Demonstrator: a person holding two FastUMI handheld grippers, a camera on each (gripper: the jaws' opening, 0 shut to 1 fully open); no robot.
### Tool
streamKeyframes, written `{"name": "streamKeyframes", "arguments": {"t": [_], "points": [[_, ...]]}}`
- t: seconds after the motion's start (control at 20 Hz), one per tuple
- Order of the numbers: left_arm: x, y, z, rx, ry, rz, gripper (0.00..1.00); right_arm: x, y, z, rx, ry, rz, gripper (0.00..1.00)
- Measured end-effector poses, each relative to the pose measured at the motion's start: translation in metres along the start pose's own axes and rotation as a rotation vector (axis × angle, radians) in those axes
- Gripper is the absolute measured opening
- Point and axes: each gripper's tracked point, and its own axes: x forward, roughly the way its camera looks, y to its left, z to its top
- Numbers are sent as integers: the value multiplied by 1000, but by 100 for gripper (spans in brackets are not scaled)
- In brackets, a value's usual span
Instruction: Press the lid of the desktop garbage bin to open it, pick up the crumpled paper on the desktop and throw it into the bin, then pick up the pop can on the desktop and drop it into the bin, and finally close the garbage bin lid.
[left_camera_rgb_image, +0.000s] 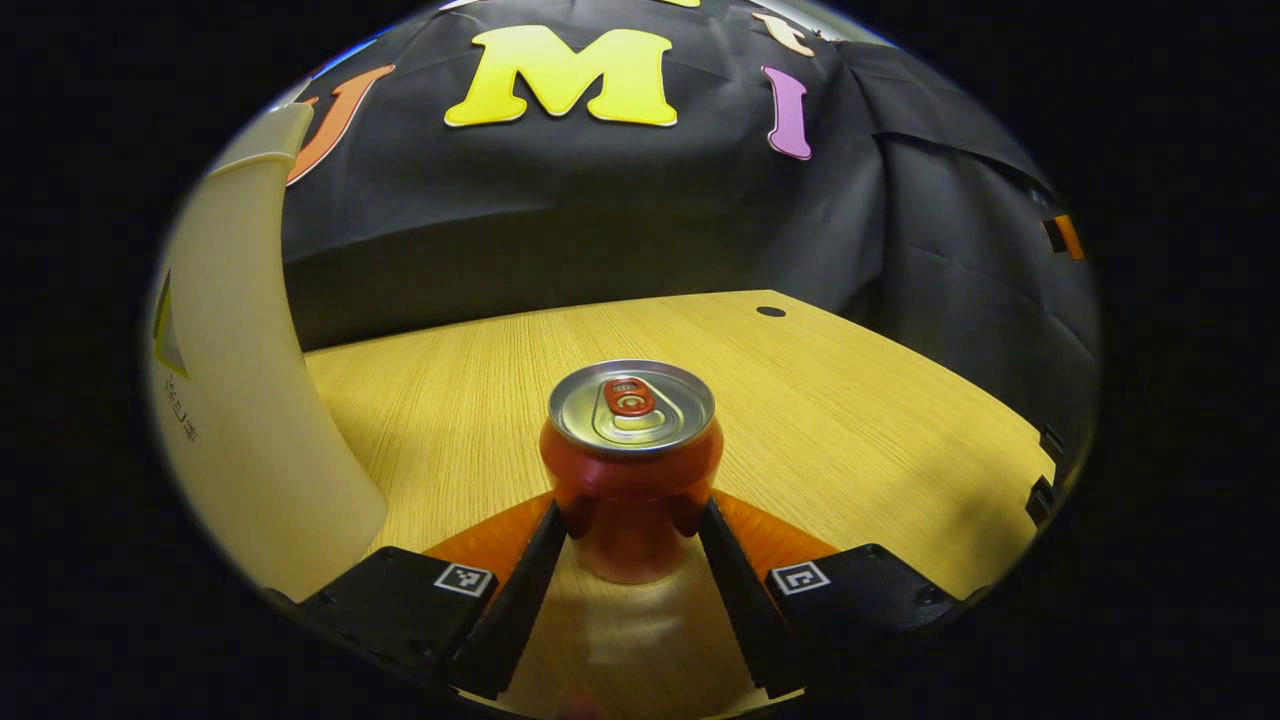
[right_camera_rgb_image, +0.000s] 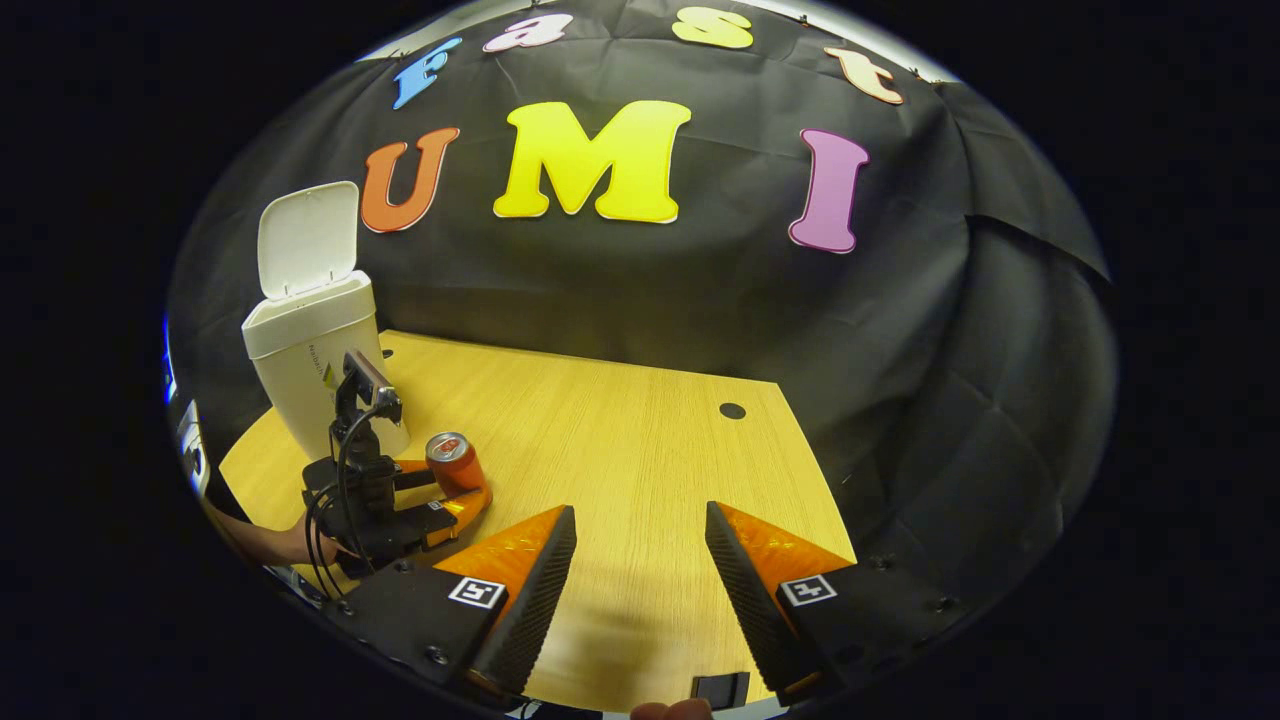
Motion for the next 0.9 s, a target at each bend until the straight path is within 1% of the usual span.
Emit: {"name": "streamKeyframes", "arguments": {"t": [0.2,0.4,0.6,0.8,0.9], "points": [[-21,-4,24,12,-40,7,85,-5,1,9,12,-28,6,84],[-44,-5,70,16,-86,25,85,-10,-2,12,34,-61,3,84],[-81,-8,127,-2,-159,40,84,-19,-5,17,61,-92,2,84],[-111,2,178,15,-215,76,84,-29,1,34,90,-146,21,84],[-127,15,203,22,-248,117,84,-32,3,44,101,-179,32,84]]}}
